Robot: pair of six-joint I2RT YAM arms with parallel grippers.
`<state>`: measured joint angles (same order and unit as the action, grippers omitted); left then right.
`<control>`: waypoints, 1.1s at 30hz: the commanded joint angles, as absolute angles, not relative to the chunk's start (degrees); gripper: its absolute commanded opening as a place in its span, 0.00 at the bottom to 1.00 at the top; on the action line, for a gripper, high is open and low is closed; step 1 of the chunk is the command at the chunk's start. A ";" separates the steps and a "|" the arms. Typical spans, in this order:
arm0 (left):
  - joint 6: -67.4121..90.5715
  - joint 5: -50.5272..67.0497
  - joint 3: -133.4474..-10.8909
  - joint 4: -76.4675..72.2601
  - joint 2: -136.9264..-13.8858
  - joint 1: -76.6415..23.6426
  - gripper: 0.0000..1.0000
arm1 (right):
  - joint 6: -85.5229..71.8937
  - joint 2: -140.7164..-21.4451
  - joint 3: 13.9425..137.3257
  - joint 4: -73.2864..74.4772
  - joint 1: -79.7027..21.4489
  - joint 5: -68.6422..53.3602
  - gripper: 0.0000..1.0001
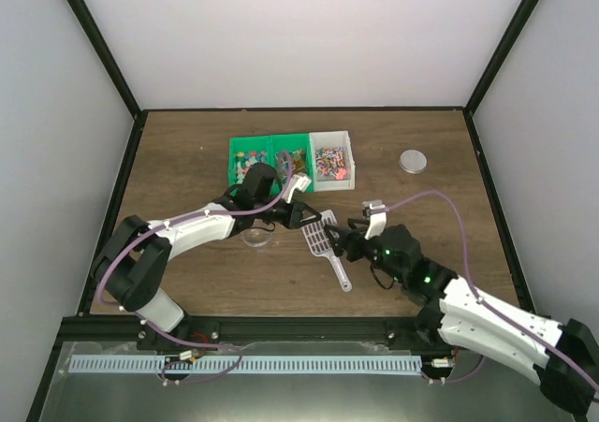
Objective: Pack the candies
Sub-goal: Pick up the spatula from the center of the board.
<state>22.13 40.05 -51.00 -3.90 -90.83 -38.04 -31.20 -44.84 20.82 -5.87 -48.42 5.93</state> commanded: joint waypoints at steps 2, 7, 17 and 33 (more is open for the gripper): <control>22.54 46.69 -53.05 -10.19 -91.41 -36.82 0.04 | -40.47 -34.79 16.07 -5.27 -47.37 2.38 0.85; 24.44 48.98 -54.14 -12.23 -91.80 -34.97 0.04 | -45.24 -25.47 12.59 -2.82 -44.08 -3.65 0.79; 31.12 56.41 -56.11 -22.21 -96.73 -32.06 0.04 | -44.31 -25.84 13.05 -1.26 -41.78 -11.25 0.60; 39.45 56.92 -57.80 -32.29 -103.95 -30.02 0.04 | -48.24 -23.18 10.47 -2.36 -41.75 -15.04 0.17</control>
<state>36.51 55.96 -56.10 -25.34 -102.28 -30.76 -47.62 -24.56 10.20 -2.98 -42.00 -14.92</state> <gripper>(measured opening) 0.044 0.231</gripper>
